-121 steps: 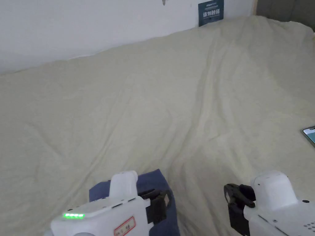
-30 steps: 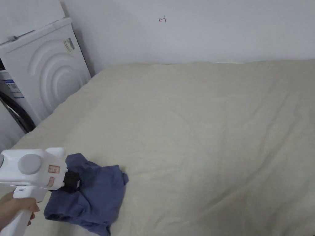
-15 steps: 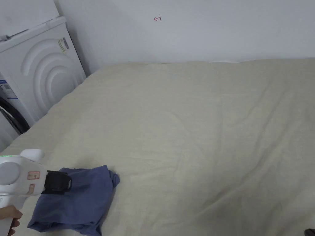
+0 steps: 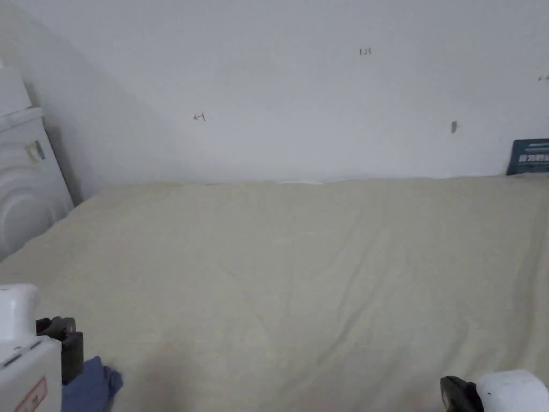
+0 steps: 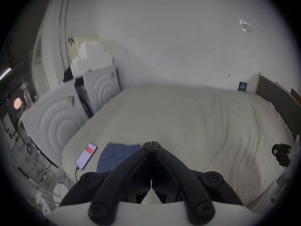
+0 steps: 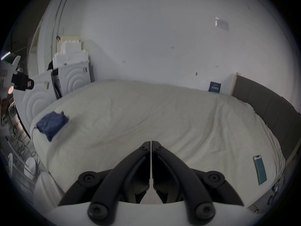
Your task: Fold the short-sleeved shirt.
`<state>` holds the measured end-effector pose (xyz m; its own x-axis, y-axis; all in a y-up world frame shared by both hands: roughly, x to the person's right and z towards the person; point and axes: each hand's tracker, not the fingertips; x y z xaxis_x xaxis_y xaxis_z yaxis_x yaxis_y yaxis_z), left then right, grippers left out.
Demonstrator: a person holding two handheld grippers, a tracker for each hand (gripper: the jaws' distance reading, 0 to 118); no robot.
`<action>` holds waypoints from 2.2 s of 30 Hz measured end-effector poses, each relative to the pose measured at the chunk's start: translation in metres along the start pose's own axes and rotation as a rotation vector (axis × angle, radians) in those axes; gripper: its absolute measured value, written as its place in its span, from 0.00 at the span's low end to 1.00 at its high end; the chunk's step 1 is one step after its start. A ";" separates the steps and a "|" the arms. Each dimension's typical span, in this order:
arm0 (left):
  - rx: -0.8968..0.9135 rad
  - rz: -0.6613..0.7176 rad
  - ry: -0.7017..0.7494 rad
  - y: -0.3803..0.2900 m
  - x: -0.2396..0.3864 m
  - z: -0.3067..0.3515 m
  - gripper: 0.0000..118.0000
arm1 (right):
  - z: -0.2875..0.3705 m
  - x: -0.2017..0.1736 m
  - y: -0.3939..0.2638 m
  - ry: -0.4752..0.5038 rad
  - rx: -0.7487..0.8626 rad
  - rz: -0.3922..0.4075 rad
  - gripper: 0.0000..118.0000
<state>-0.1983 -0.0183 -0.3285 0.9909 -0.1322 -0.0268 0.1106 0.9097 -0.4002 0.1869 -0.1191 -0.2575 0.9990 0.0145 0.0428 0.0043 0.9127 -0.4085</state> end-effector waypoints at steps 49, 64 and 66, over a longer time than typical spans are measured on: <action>0.280 0.066 -0.085 -0.001 0.137 0.155 0.93 | 0.159 0.018 0.062 -0.085 0.410 -0.080 1.00; 0.275 0.052 -0.104 -0.003 0.142 0.157 0.93 | 0.164 0.011 0.063 -0.077 0.366 -0.097 1.00; 0.275 0.045 -0.088 -0.003 0.143 0.156 0.93 | 0.167 0.009 0.061 -0.072 0.417 -0.107 1.00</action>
<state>-0.0452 0.0212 -0.1881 0.9968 -0.0653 0.0455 0.0710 0.9881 -0.1366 0.1885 0.0045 -0.1299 0.9881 -0.0745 0.1344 0.0746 0.9972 0.0047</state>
